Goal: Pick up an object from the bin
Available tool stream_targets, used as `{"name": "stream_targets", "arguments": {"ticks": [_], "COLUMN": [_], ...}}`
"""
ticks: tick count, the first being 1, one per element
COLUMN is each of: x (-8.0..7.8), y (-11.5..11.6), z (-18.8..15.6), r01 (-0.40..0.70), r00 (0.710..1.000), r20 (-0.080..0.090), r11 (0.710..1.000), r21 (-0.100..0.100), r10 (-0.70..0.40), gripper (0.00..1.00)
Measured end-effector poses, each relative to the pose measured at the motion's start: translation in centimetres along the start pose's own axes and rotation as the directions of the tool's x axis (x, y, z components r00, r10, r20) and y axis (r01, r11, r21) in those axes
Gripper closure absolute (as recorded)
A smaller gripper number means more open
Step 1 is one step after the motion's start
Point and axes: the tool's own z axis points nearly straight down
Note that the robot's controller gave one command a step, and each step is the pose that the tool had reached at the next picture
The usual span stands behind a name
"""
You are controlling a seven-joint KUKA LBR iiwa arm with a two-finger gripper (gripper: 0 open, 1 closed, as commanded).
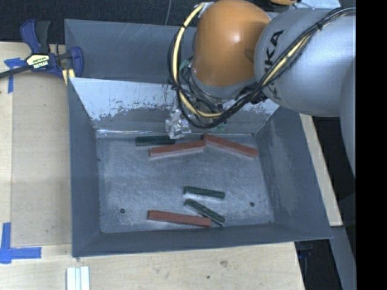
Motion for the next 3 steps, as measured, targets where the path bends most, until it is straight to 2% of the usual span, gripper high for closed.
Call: {"name": "stream_targets", "arguments": {"ticks": [1, 2, 3], "x": [0.0, 0.0, 4.9], "y": [0.0, 0.0, -1.4], "z": [0.1, 0.1, -0.7], "r01": [-0.001, -0.001, -0.052], "r00": [1.000, 1.000, 0.999], "r20": [-0.001, -0.001, -0.003], "r11": [1.000, 1.000, 0.999], "r21": [0.000, 0.000, 0.000], "r10": [0.001, 0.001, 0.052], "gripper": [0.00, 0.00, 0.00]}}
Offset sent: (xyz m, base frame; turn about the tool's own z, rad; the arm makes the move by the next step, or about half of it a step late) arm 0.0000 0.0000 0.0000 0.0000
